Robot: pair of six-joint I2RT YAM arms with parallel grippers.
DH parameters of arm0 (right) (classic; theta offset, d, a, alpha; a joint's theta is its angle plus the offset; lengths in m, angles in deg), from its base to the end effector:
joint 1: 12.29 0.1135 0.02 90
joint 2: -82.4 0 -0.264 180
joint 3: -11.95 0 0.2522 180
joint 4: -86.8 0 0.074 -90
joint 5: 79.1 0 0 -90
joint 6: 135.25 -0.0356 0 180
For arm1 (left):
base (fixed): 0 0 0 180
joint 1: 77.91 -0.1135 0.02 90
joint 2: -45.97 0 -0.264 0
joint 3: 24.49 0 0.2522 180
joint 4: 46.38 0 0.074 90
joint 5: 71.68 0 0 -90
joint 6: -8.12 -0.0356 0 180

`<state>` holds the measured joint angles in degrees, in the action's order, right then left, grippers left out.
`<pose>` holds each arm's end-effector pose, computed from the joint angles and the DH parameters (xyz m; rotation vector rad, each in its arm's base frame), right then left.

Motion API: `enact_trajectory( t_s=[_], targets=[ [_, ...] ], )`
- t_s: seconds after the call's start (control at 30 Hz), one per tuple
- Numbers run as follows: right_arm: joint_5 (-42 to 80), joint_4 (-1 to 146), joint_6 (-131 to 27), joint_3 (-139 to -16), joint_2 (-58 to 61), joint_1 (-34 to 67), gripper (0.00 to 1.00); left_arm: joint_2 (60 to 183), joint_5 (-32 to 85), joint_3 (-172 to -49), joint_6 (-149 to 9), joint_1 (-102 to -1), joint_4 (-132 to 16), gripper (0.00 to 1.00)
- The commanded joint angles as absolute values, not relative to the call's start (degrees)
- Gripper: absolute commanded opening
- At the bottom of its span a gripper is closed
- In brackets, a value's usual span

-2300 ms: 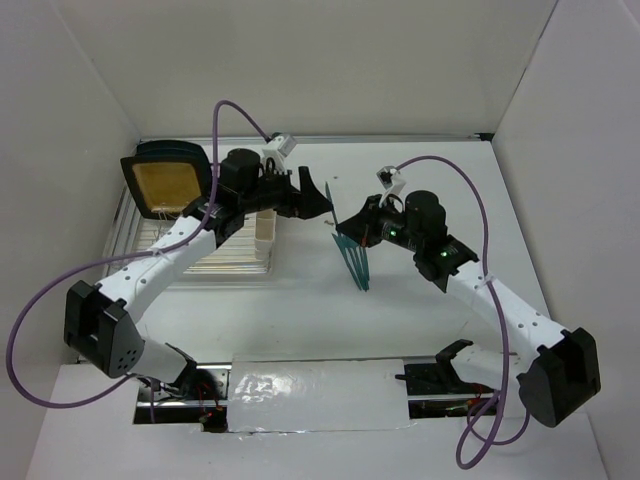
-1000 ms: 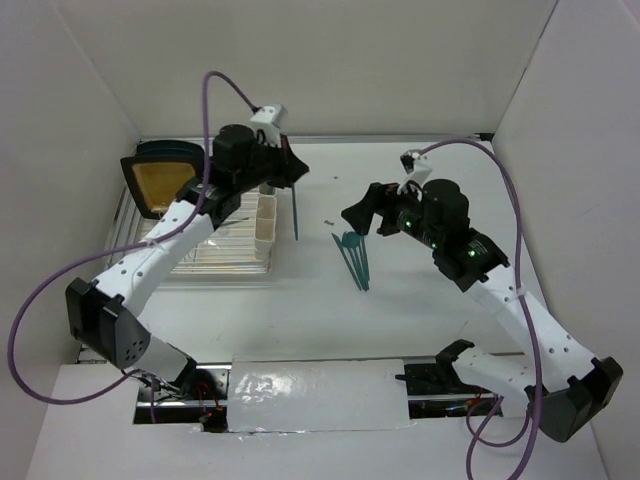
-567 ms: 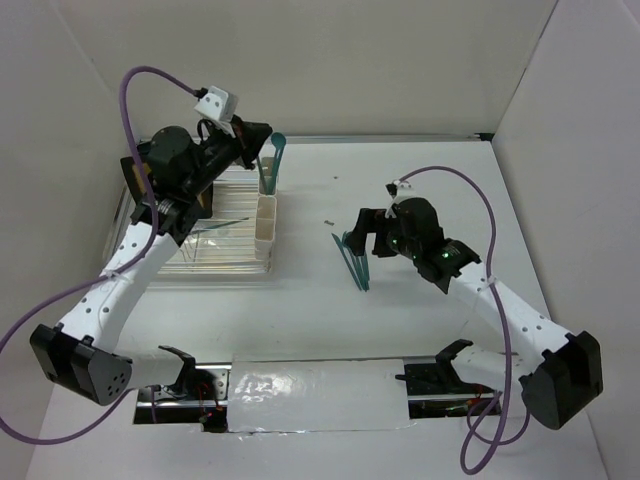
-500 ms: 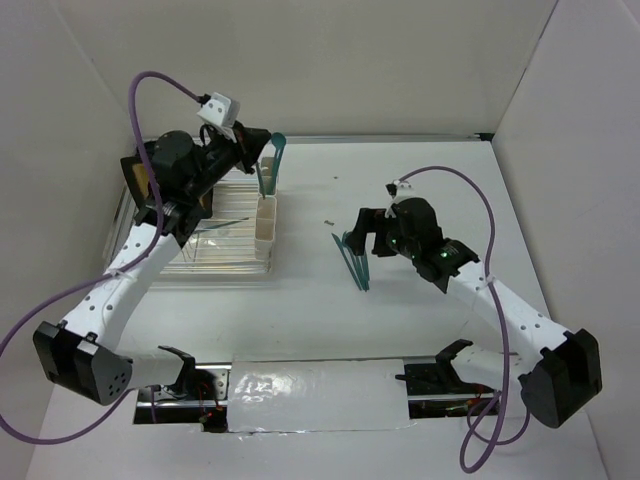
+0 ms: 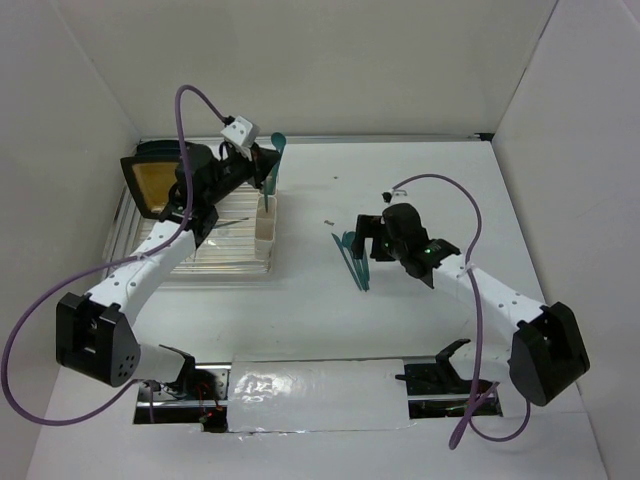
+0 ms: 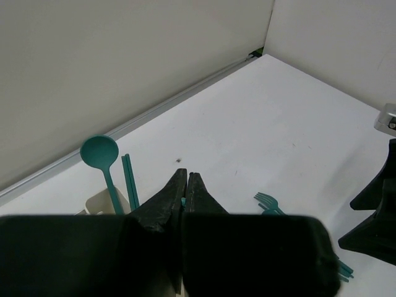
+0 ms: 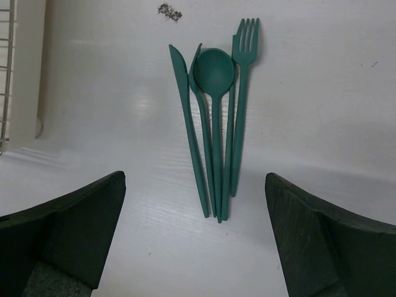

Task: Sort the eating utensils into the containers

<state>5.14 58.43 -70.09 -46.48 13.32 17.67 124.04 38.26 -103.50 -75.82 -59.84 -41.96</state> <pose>0.2258 0.1260 0.2446 -0.0472 2.2782 0.3981 0.3048 -0.1122 0.3860 0.4402 1.4460 -0.5958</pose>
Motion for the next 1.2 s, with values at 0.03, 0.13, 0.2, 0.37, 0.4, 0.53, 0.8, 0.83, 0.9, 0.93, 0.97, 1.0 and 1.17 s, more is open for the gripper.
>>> enact_trajectory(
  t_s=[0.03,0.13,0.2,0.37,0.4,0.53,0.8,0.83,0.9,0.93,0.97,1.0,1.17],
  targets=[
    [3.3,63.0,-70.2,-47.3,10.2,17.3,1.00,124.7,41.3,-100.2,-78.5,-60.3,-32.1,0.14],
    [2.2,63.0,-70.5,-48.0,6.6,17.4,1.00,124.2,42.4,-98.3,-79.2,-60.4,-29.6,0.27],
    [2.2,63.5,-70.9,-48.0,4.0,17.3,1.00,124.2,43.5,-97.3,-79.9,-60.5,-29.4,0.33],
    [2.9,64.7,-71.3,-48.0,3.0,17.1,1.00,123.6,43.8,-100.4,-80.1,-60.9,-34.8,0.59],
    [2.9,64.7,-71.3,-48.0,3.1,17.1,0.99,123.3,42.7,-101.5,-80.0,-60.9,-35.6,0.67],
    [2.2,64.7,-70.8,-48.0,2.4,17.2,0.97,120.5,38.9,-102.9,-77.2,-61.9,-39.2,0.83],
    [-0.9,64.7,-67.7,-51.0,-3.2,16.6,0.80,110.0,37.5,-102.1,-72.7,-63.5,-48.4,0.98],
    [-1.4,64.7,-67.5,-51.0,-3.6,16.5,0.77,108.8,36.8,-100.5,-72.6,-63.5,-49.2,0.99],
    [-1.4,64.7,-66.9,-51.6,-4.5,16.4,0.69,105.1,36.5,-98.5,-72.1,-63.6,-50.6,1.00],
    [-1.4,65.2,-66.7,-51.6,-5.1,15.8,0.66,103.7,36.4,-96.2,-72.1,-63.6,-50.5,1.00],
    [-1.4,65.7,-66.5,-51.6,-5.4,15.5,0.64,102.4,36.6,-95.2,-72.3,-63.7,-50.6,1.00],
    [-1.4,65.7,-66.2,-52.2,-6.2,15.2,0.62,100.0,36.7,-94.2,-72.4,-63.8,-50.7,1.00],
    [0.6,68.2,-65.7,-53.3,-8.1,11.9,0.54,93.3,35.2,-87.5,-72.5,-63.7,-50.6,1.00]
  ],
)
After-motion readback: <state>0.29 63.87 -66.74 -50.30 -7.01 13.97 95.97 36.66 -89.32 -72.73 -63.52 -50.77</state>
